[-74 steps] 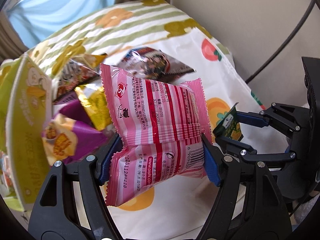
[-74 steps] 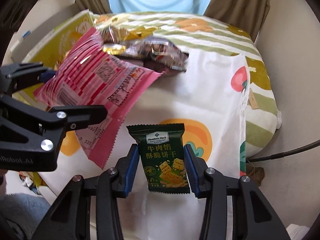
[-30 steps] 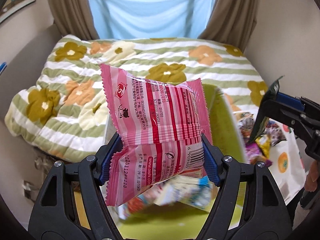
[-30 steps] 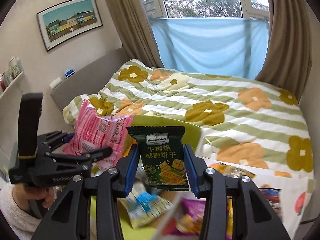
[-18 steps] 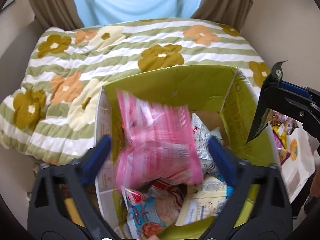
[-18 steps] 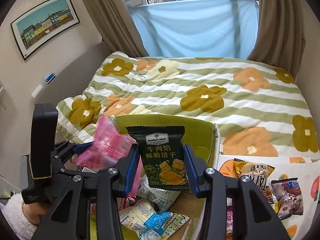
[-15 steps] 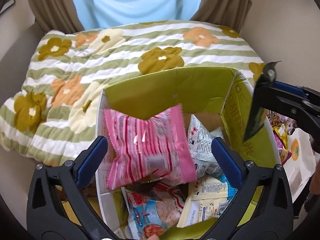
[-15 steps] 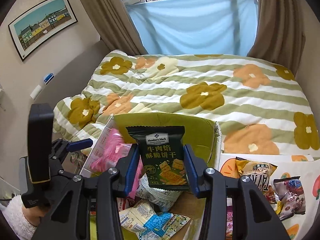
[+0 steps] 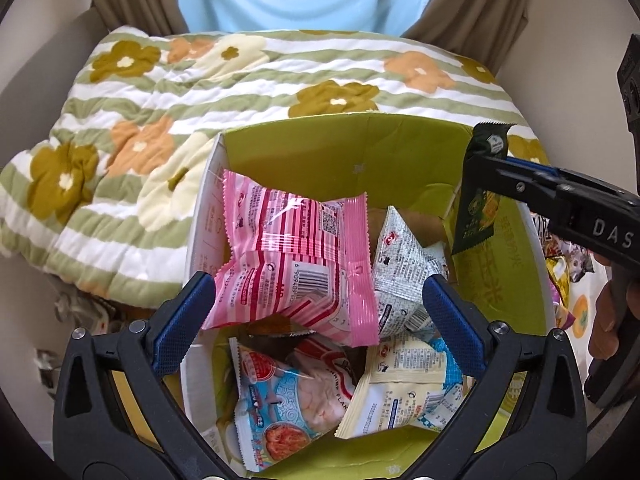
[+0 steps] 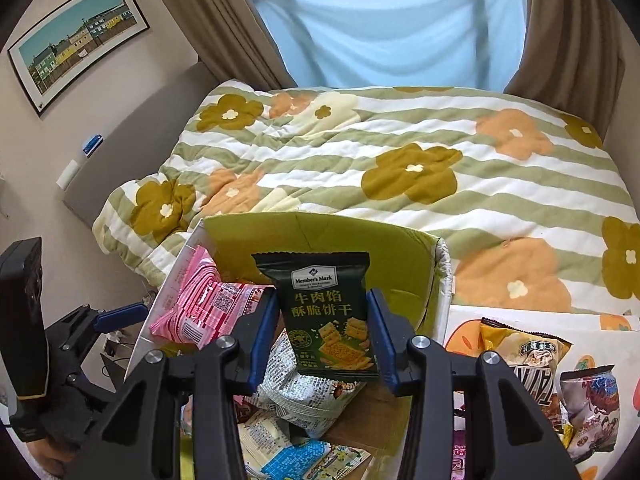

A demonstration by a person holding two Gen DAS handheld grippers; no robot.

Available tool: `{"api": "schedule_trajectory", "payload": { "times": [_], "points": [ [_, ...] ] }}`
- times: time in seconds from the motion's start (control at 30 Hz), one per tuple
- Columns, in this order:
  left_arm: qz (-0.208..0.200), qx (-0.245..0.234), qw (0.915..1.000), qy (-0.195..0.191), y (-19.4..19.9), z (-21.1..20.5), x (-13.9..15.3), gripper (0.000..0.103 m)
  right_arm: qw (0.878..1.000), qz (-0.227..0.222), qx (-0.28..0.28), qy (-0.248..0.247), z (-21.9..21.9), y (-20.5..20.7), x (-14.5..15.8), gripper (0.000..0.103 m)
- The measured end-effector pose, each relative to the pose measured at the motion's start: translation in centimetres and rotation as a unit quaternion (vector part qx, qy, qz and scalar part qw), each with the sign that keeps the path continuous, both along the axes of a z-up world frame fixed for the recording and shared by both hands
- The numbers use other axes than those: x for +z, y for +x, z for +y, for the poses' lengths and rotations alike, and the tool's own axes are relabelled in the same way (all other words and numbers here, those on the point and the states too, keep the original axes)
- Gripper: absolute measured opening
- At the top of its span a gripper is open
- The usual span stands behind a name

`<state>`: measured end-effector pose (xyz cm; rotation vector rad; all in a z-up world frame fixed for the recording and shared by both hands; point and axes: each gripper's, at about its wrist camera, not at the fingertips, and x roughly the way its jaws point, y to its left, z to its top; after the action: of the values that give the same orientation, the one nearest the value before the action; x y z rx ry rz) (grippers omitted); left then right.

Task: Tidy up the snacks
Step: 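Carry both held packs over the box and open both tools to drop them, then move both open tools back from the box toward the snack pile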

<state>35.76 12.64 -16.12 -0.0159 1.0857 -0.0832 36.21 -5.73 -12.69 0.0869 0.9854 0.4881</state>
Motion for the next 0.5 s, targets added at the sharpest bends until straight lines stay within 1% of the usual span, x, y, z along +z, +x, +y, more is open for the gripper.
{"api": "schedule_trajectory", "payload": {
  "times": [0.13,0.2,0.23,0.27,0.3,0.33,0.4,0.5],
  "points": [
    [0.000,-0.002,1.0000,0.006,0.1,-0.5,-0.1,0.103,1.000,0.014,0.005,-0.007,0.2,0.5,-0.8,0.041],
    [-0.001,0.001,1.0000,0.009,0.0,-0.6,0.0,0.103,1.000,0.017,0.002,-0.002,0.0,0.5,-1.1,0.046],
    [0.000,0.003,0.9999,0.011,-0.1,-0.6,-0.1,0.103,1.000,0.015,0.000,0.001,-0.2,0.6,-1.1,0.060],
    [0.002,0.004,0.9999,0.010,-0.2,-0.5,-0.1,0.103,1.000,0.011,-0.002,0.006,-0.5,0.4,-1.1,0.082],
    [0.003,0.005,0.9999,0.009,-0.4,-0.5,-0.2,0.103,1.000,0.007,-0.002,0.010,-0.7,0.3,-1.1,0.091],
    [0.003,0.007,0.9999,0.009,-0.6,-0.5,-0.3,0.103,1.000,0.001,-0.002,0.016,-0.8,0.0,-0.9,0.096],
    [0.007,0.009,0.9999,0.009,-0.9,-0.5,-0.5,0.103,1.000,-0.012,-0.003,0.023,-1.3,-0.6,-0.6,0.097],
    [0.010,0.011,0.9999,0.007,-1.4,-0.6,-0.6,0.103,1.000,-0.016,-0.001,0.024,-1.5,-1.3,-0.5,0.097]
  ]
}}
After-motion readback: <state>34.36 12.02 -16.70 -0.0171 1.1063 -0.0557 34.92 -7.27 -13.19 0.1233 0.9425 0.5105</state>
